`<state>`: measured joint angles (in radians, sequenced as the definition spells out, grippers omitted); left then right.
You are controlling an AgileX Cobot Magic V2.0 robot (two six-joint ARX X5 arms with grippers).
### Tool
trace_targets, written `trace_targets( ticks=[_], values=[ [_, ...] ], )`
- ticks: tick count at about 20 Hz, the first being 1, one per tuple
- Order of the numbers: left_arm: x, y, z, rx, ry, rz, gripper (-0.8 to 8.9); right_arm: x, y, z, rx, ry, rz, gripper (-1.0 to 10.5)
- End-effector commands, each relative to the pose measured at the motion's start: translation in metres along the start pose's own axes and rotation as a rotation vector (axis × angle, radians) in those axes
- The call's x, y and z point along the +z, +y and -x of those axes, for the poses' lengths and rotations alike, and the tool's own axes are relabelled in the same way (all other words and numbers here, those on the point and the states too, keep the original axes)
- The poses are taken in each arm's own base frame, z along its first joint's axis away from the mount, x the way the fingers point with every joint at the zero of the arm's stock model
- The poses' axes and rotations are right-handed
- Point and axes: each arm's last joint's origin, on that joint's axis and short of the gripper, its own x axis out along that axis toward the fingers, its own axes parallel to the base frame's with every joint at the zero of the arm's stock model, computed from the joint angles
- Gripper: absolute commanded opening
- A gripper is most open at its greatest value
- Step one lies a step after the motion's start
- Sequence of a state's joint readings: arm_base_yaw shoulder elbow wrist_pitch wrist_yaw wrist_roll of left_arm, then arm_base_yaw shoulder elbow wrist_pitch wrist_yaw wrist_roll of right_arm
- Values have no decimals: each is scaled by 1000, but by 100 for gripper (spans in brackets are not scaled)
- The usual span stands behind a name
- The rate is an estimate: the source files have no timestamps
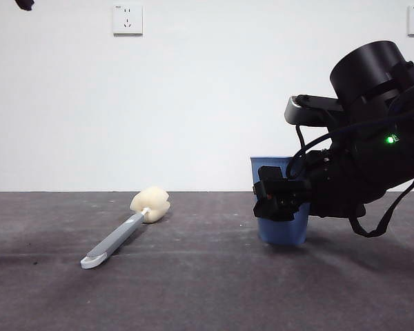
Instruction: Pick up the cup brush,pick up the cup,insert the brush into the cup,clean the cup,put the cup brush back,put the cup back to the fixed position on the table
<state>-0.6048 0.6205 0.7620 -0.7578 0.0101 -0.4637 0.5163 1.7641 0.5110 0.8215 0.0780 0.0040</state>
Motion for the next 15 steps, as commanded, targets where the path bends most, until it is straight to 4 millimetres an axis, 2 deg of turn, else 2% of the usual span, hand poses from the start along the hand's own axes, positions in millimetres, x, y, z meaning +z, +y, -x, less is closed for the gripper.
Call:
trace_targets(
  ticks=[1,10,15],
  values=[
    [-1,0,-1,4,1,-17,479,-18,0,0,0,111,1,449],
    [-2,1,-1,8,8,-17,479,-14,0,5,3,128,-22,450],
    [-2,1,-1,9,9,-17,479,7,0,33,11,190,-14,448]
  ],
)
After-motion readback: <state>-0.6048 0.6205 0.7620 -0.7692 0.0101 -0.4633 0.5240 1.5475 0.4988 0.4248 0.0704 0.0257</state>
